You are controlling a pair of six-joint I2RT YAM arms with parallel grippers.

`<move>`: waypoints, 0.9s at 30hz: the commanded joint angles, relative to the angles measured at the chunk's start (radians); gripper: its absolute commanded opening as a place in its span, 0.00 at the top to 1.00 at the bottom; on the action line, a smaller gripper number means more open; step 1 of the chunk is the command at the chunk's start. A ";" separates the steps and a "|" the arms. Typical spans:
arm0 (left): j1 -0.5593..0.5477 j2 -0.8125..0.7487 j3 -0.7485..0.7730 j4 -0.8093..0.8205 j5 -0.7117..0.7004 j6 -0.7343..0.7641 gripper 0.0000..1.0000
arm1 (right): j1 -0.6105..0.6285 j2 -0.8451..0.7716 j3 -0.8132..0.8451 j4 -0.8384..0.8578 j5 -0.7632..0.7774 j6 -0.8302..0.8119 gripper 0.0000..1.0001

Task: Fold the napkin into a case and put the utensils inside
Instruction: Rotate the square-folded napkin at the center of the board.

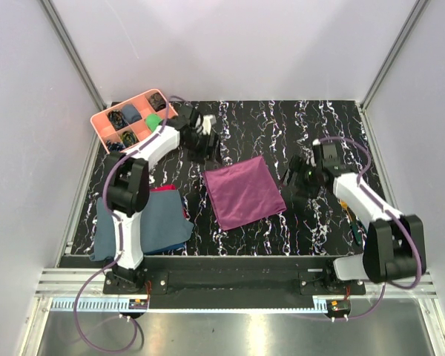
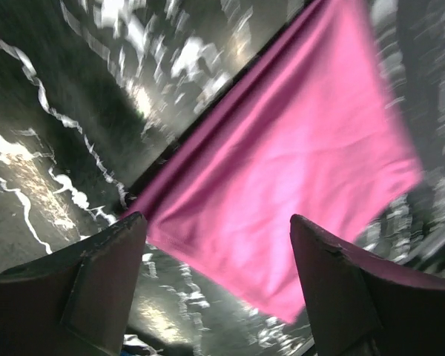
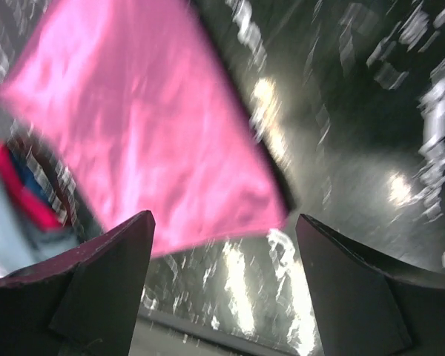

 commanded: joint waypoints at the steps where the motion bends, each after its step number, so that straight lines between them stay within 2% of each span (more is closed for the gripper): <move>1: -0.004 0.080 0.075 -0.122 -0.031 0.148 0.18 | 0.012 -0.094 -0.103 0.059 -0.209 0.043 0.17; 3: -0.001 0.100 0.089 -0.131 -0.061 0.177 0.18 | 0.015 -0.106 -0.166 0.084 -0.220 0.069 0.23; 4: -0.001 0.105 0.086 -0.131 -0.086 0.180 0.18 | 0.015 -0.108 -0.210 0.096 -0.201 0.105 0.33; 10: 0.000 0.120 0.040 -0.131 -0.132 0.205 0.20 | 0.015 -0.048 -0.267 0.196 -0.199 0.170 0.41; 15: 0.003 0.117 -0.007 -0.116 -0.137 0.203 0.25 | 0.015 0.021 -0.286 0.292 -0.174 0.225 0.52; 16: 0.005 0.117 -0.020 -0.111 -0.131 0.193 0.27 | 0.015 0.035 -0.292 0.311 -0.177 0.240 0.54; 17: 0.006 0.119 -0.023 -0.102 -0.134 0.187 0.35 | 0.015 0.061 -0.293 0.326 -0.176 0.251 0.56; 24: 0.009 0.070 -0.109 -0.018 -0.092 0.099 0.72 | 0.015 0.158 -0.283 0.440 -0.124 0.330 0.67; 26: 0.009 0.039 -0.167 0.027 -0.057 0.047 0.75 | 0.015 0.174 -0.255 0.431 -0.106 0.330 0.68; 27: 0.008 0.025 -0.194 0.050 -0.046 0.021 0.80 | 0.015 0.181 -0.229 0.423 -0.078 0.324 0.67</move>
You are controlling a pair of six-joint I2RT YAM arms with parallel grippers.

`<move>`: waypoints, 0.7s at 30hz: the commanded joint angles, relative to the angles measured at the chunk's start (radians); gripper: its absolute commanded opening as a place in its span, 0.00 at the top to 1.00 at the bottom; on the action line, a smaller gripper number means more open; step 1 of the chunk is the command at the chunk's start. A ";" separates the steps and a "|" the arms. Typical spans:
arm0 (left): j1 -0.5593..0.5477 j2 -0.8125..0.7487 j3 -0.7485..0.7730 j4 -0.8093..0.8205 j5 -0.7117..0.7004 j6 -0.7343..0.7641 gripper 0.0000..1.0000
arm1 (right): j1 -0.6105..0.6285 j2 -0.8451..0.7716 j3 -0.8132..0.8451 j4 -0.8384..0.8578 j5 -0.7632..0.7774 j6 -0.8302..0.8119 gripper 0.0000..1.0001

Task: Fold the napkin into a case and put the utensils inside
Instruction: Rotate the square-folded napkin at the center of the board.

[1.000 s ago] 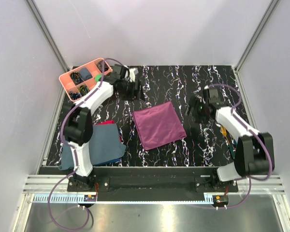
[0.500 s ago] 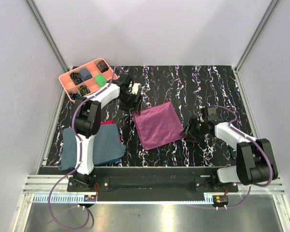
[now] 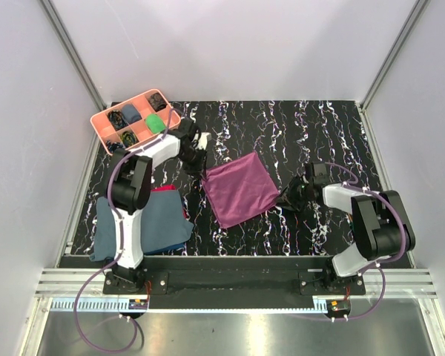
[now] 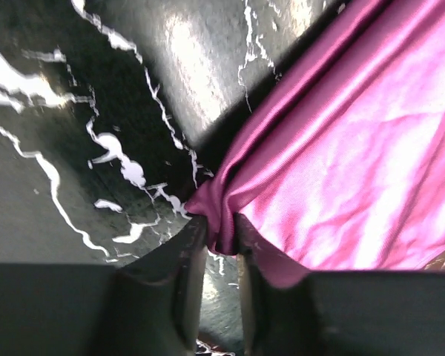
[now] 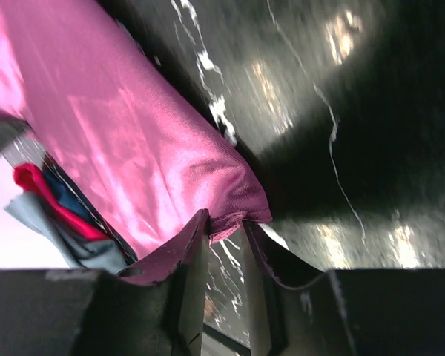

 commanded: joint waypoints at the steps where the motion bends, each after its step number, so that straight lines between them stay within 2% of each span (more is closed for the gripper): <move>1: -0.002 -0.082 -0.147 0.125 0.080 -0.141 0.82 | 0.003 0.051 0.072 0.028 0.111 -0.003 0.67; 3: -0.004 -0.128 -0.215 0.179 0.097 -0.206 0.87 | 0.000 0.071 0.116 -0.018 0.159 -0.039 0.67; 4: -0.008 -0.148 -0.305 0.255 0.117 -0.297 0.89 | -0.010 0.100 0.177 -0.037 0.174 -0.081 0.66; 6: -0.045 -0.227 -0.463 0.375 0.152 -0.390 0.89 | -0.019 0.142 0.294 -0.089 0.211 -0.126 0.65; 8: -0.089 -0.321 -0.548 0.496 0.085 -0.517 0.86 | -0.031 0.223 0.392 -0.154 0.223 -0.210 0.62; 12: -0.288 -0.466 -0.794 0.749 -0.026 -0.802 0.78 | -0.033 0.361 0.696 -0.277 0.239 -0.335 0.46; 13: -0.324 -0.481 -0.818 0.798 -0.064 -0.905 0.74 | -0.033 0.393 0.736 -0.305 0.237 -0.358 0.43; 15: -0.420 -0.513 -0.856 0.857 -0.069 -0.968 0.69 | -0.033 0.409 0.839 -0.382 0.242 -0.382 0.39; 16: -0.451 -0.521 -0.850 0.853 -0.078 -0.973 0.60 | -0.033 0.410 0.863 -0.412 0.246 -0.392 0.38; 17: -0.476 -0.526 -0.837 0.830 -0.071 -0.960 0.49 | -0.033 0.403 0.880 -0.461 0.266 -0.398 0.37; 19: -0.501 -0.560 -0.807 0.732 -0.048 -0.901 0.41 | -0.034 0.346 0.873 -0.495 0.282 -0.413 0.34; 20: -0.496 -0.581 -0.801 0.698 -0.047 -0.881 0.33 | -0.033 0.319 0.832 -0.500 0.291 -0.421 0.32; 21: -0.488 -0.631 -0.792 0.614 -0.053 -0.820 0.32 | -0.033 0.262 0.806 -0.505 0.291 -0.425 0.31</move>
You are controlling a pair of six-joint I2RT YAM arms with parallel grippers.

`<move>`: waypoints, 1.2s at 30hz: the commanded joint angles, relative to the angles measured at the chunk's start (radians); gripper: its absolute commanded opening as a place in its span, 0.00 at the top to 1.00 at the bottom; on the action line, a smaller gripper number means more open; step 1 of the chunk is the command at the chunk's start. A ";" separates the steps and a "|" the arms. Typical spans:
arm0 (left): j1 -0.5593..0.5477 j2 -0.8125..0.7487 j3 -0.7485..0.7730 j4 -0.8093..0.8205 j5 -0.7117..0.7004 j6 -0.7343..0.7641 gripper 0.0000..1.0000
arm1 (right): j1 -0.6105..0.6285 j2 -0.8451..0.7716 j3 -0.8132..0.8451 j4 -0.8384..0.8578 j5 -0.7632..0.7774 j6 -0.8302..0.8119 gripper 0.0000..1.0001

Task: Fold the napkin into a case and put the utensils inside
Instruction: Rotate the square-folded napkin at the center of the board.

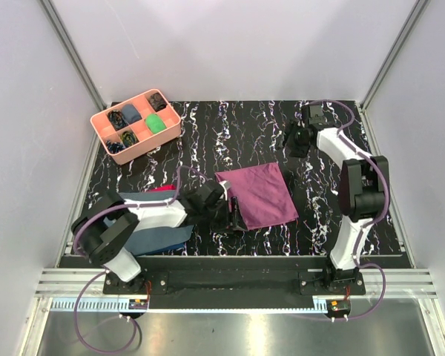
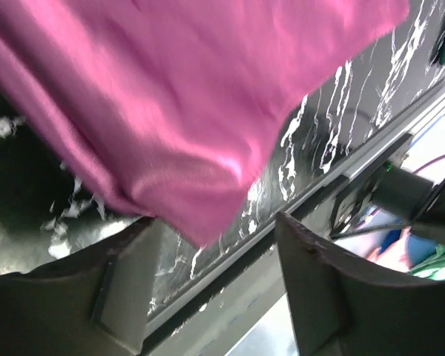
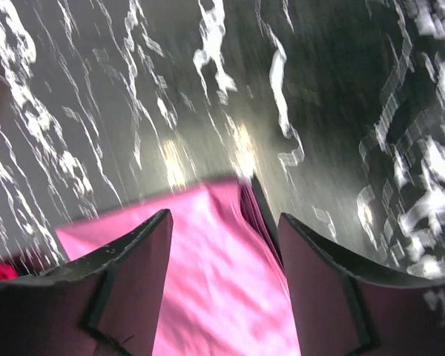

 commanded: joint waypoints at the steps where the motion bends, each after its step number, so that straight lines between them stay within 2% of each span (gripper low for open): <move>1: 0.022 -0.138 0.056 -0.158 -0.061 0.064 0.30 | -0.001 -0.169 -0.070 -0.142 0.046 -0.078 0.30; 3: 0.064 -0.195 0.092 -0.235 -0.035 0.132 0.30 | 0.002 -0.255 -0.160 -0.142 0.017 -0.098 0.27; 6: 0.134 -0.224 0.153 -0.304 0.017 0.173 0.36 | 0.010 -0.350 -0.272 -0.117 -0.120 -0.113 0.25; 9: 0.214 -0.228 0.210 -0.291 0.020 0.212 0.45 | 0.077 -0.419 -0.354 -0.081 -0.221 -0.090 0.25; 11: 0.291 -0.170 0.257 -0.245 0.064 0.197 0.52 | 0.114 -0.427 -0.404 0.007 -0.316 -0.029 0.29; 12: 0.311 -0.139 0.273 -0.158 0.145 0.186 0.60 | 0.142 -0.409 -0.423 0.089 -0.350 0.005 0.34; 13: 0.326 -0.107 0.293 -0.133 0.172 0.180 0.65 | 0.154 -0.397 -0.437 0.131 -0.405 0.038 0.42; 14: 0.340 -0.027 0.352 -0.124 0.184 0.184 0.69 | 0.173 -0.384 -0.457 0.169 -0.425 0.096 0.45; 15: 0.345 0.011 0.383 -0.119 0.215 0.195 0.77 | 0.197 -0.357 -0.463 0.241 -0.439 0.120 0.48; 19: 0.372 0.179 0.489 -0.154 0.229 0.226 0.84 | 0.286 -0.275 -0.503 0.445 -0.494 0.252 0.59; 23: 0.411 0.266 0.481 -0.134 0.212 0.252 0.90 | 0.318 -0.173 -0.518 0.614 -0.511 0.351 0.74; 27: 0.417 0.295 0.484 -0.156 0.163 0.304 0.94 | 0.348 -0.050 -0.475 0.676 -0.527 0.370 0.78; 36: 0.429 0.345 0.451 -0.160 0.135 0.333 0.98 | 0.377 0.059 -0.421 0.717 -0.539 0.390 0.78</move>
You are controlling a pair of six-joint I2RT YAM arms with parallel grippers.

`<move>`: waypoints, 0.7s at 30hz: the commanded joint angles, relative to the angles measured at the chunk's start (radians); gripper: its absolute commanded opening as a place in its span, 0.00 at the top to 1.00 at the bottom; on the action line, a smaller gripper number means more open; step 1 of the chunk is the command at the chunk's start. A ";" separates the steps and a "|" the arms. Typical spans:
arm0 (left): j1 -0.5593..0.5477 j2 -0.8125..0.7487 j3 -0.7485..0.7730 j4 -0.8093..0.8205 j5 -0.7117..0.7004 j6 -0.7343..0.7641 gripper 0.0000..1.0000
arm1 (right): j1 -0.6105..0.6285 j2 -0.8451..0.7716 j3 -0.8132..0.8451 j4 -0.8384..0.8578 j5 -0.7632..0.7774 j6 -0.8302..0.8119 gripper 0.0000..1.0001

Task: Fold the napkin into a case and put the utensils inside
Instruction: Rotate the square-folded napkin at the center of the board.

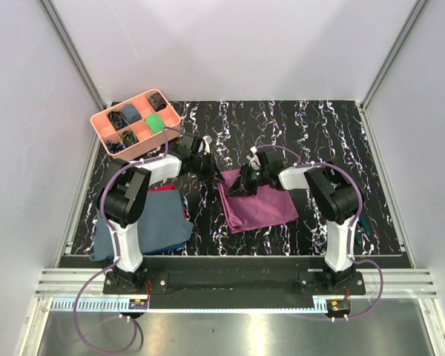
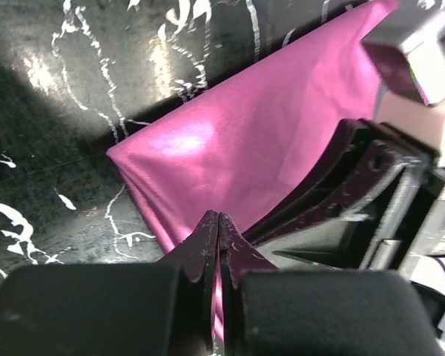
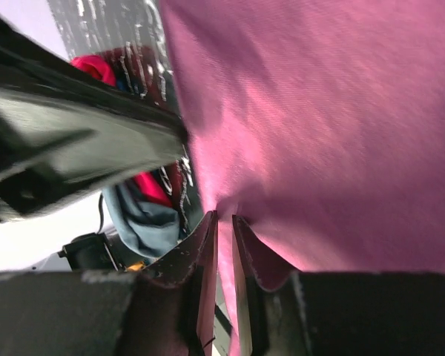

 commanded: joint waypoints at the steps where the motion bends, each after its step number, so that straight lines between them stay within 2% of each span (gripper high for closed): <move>1: 0.009 0.021 -0.020 0.019 -0.024 0.040 0.98 | 0.032 0.018 0.021 0.097 -0.040 0.045 0.78; 6: 0.014 0.041 -0.030 0.005 -0.044 0.044 1.00 | 0.058 0.021 -0.033 0.171 -0.052 0.079 0.78; 14: 0.017 0.041 -0.041 -0.007 -0.059 0.055 1.00 | 0.065 0.039 -0.118 0.199 -0.057 0.071 0.79; 21: 0.017 0.001 -0.034 -0.024 -0.056 0.066 1.00 | 0.068 -0.129 -0.197 0.136 -0.060 0.055 0.78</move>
